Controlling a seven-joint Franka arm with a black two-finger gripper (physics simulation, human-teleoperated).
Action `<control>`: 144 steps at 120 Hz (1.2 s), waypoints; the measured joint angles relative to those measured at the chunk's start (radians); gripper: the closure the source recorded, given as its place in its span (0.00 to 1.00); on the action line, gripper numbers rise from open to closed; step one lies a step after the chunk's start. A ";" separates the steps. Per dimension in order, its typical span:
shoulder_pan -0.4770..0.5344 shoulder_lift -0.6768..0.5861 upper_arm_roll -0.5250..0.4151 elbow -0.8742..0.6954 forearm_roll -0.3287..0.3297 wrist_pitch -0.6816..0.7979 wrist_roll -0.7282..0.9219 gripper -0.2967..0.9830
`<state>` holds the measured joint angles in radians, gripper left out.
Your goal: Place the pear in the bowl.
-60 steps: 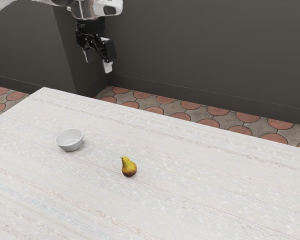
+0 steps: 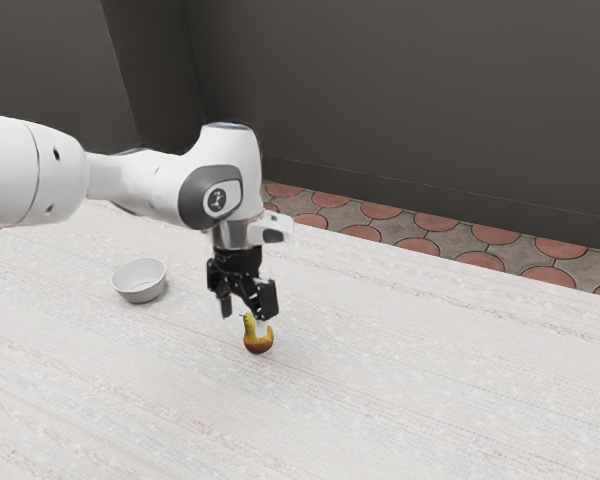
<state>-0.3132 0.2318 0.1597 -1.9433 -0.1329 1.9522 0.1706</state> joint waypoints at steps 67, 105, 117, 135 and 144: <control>-0.003 0.069 0.068 -0.222 -0.332 0.591 0.074 0.23; -0.004 0.112 0.038 -0.221 -0.413 0.730 0.210 0.23; -0.004 0.121 0.036 -0.222 -0.424 0.748 0.240 0.28; -0.004 0.122 0.035 -0.222 -0.432 0.763 0.275 0.44; -0.004 0.122 0.035 -0.222 -0.433 0.767 0.290 0.50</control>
<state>-0.3176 0.3536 0.1948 -2.1648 -0.5658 2.7191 0.4603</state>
